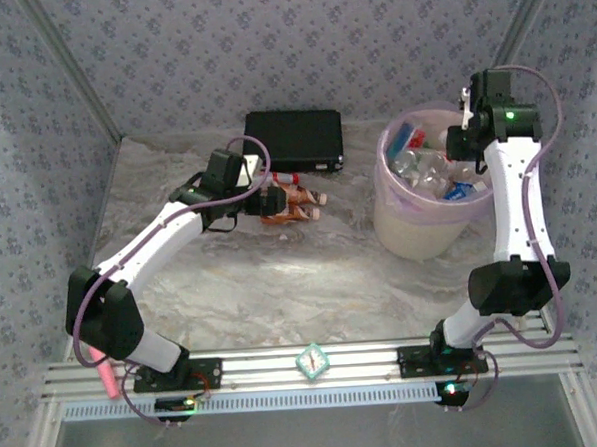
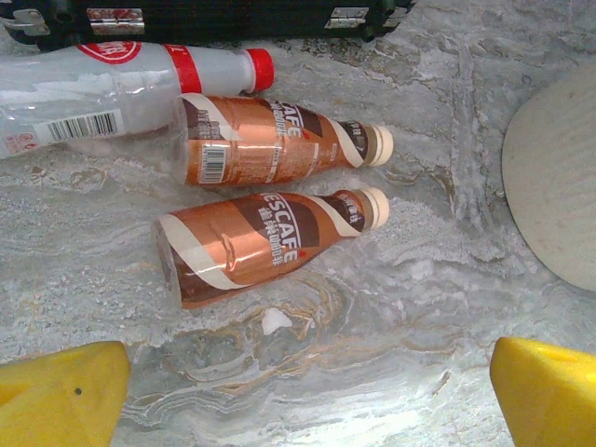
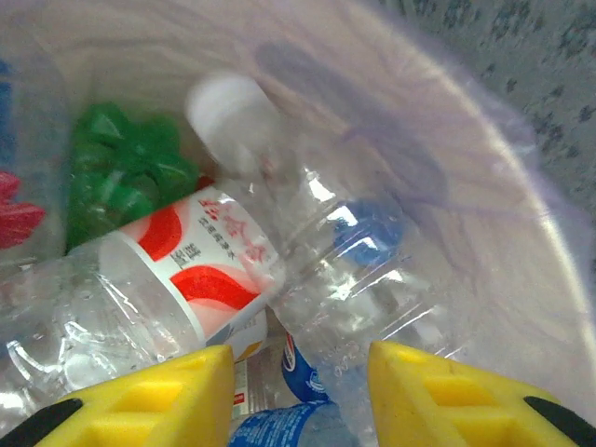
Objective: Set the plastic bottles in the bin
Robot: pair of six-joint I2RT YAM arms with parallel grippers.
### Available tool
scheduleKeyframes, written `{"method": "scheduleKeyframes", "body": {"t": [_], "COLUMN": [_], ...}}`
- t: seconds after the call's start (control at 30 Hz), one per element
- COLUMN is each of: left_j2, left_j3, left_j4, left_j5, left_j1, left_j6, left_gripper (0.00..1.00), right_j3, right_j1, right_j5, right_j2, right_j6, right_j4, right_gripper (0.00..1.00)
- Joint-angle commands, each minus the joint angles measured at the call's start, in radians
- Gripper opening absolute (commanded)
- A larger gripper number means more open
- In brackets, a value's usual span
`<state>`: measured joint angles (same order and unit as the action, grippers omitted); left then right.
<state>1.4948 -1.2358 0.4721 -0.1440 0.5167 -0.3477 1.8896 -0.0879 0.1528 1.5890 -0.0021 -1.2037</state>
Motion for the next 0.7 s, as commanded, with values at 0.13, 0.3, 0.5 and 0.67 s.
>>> {"method": "scheduleKeyframes", "body": {"t": [0.13,0.3,0.5,0.67], "left_j2": [-0.016,-0.009,0.024,0.109], "left_j3": [0.001,-0.010,0.014,-0.004], "left_j4": [0.007,0.010,-0.032,-0.082], "left_j5": [-0.001,0.002,0.038,0.046], "left_j1": [-0.010,-0.013,-0.024,-0.057], "left_j6": [0.009,0.009,-0.008,-0.076], "left_gripper": [0.99,0.98,0.98,0.98], "right_j3": [-0.130,0.013,0.042,-0.034], "right_j1": [-0.010,-0.009,-0.010,-0.004], "right_j5": [-0.126,-0.118,-0.224,-0.445], "right_j2": [-0.026,-0.037,-0.126,-0.217], "right_j6": [0.055,0.070,0.123,0.173], "right_j4": [0.102,0.036,0.066,0.133], "right_gripper": [0.45,0.52,0.69,0.77]}}
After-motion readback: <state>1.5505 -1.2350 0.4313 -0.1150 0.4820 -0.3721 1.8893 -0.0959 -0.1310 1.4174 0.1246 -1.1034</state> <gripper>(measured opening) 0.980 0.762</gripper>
